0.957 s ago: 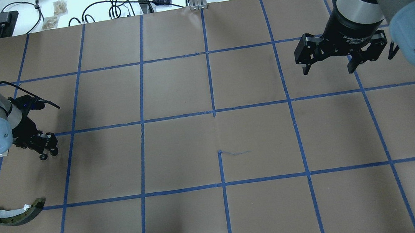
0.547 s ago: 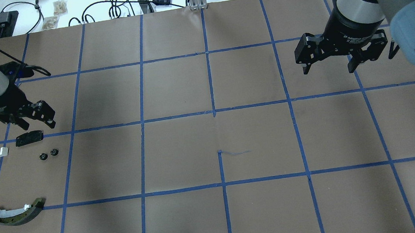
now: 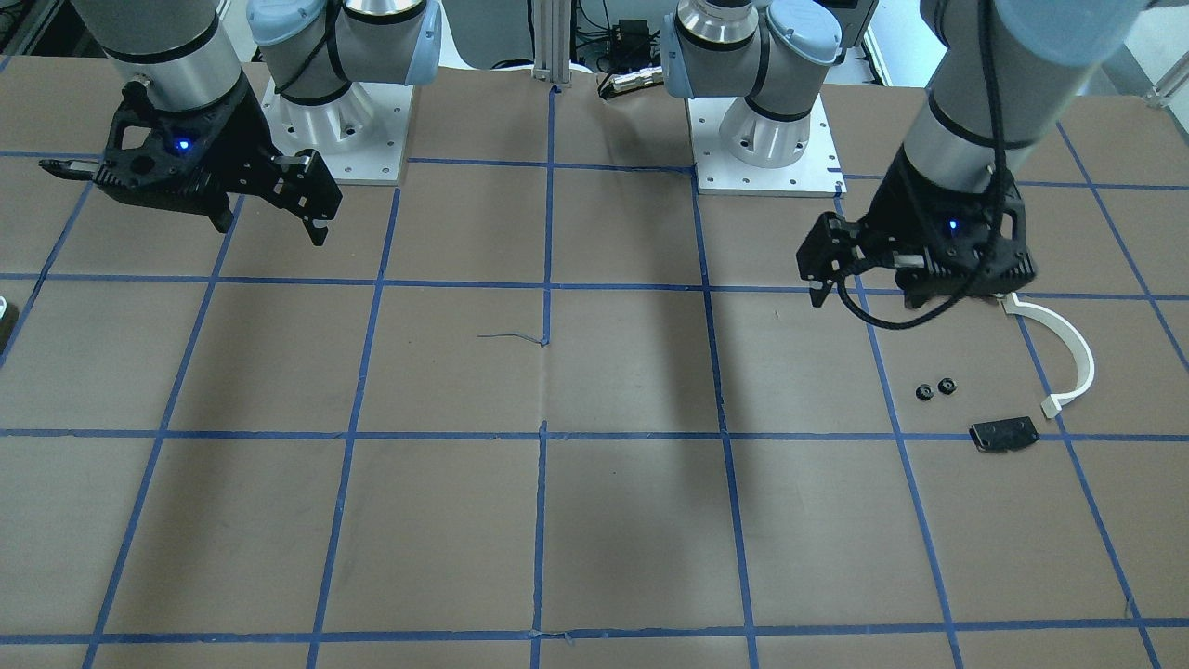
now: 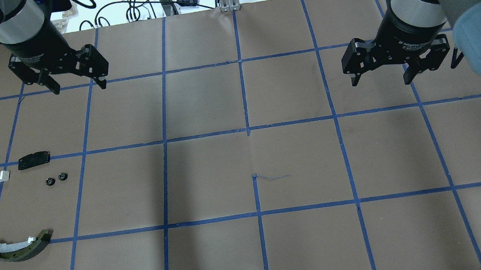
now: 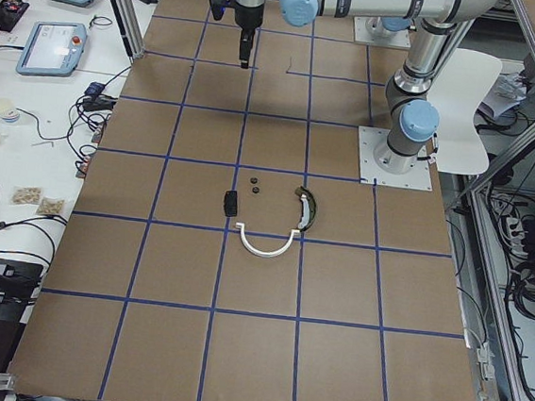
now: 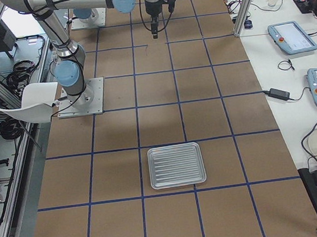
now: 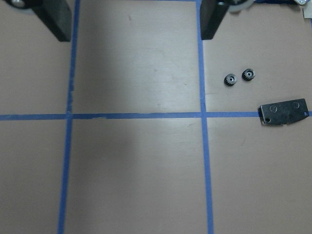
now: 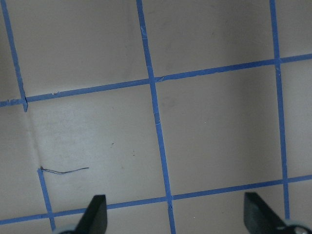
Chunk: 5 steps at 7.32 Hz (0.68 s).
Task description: Place bearing gear from tray to pile
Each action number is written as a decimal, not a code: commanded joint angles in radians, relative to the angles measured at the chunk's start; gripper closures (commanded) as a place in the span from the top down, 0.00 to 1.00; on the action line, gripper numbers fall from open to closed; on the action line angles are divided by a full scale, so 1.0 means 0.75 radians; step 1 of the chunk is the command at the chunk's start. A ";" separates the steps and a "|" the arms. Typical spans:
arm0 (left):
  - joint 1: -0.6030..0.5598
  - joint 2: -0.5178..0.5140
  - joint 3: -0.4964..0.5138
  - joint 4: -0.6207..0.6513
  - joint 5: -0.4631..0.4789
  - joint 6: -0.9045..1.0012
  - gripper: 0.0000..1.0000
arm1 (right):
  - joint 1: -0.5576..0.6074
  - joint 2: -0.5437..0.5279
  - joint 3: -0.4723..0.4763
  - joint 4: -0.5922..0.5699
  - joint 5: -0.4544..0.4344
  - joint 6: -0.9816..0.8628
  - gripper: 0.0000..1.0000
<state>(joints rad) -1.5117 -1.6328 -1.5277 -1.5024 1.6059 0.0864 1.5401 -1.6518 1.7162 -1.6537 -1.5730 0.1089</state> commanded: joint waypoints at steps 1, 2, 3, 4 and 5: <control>-0.054 0.101 -0.016 -0.131 -0.002 -0.025 1.00 | 0.000 -0.002 0.000 0.000 0.001 0.000 1.00; -0.054 0.105 -0.017 -0.146 -0.012 -0.033 1.00 | 0.000 -0.002 0.000 0.000 0.001 0.000 1.00; -0.052 0.105 -0.017 -0.146 -0.022 -0.041 1.00 | 0.000 -0.002 0.000 0.008 0.001 0.000 1.00; -0.052 0.109 -0.014 -0.146 -0.020 -0.044 1.00 | 0.000 -0.002 0.000 0.006 0.001 0.000 1.00; -0.056 0.109 -0.019 -0.146 -0.020 -0.046 1.00 | 0.000 -0.002 0.000 0.006 0.001 0.000 1.00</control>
<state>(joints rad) -1.5518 -1.5525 -1.5396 -1.6108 1.5915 0.0549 1.5401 -1.6535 1.7165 -1.6493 -1.5723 0.1089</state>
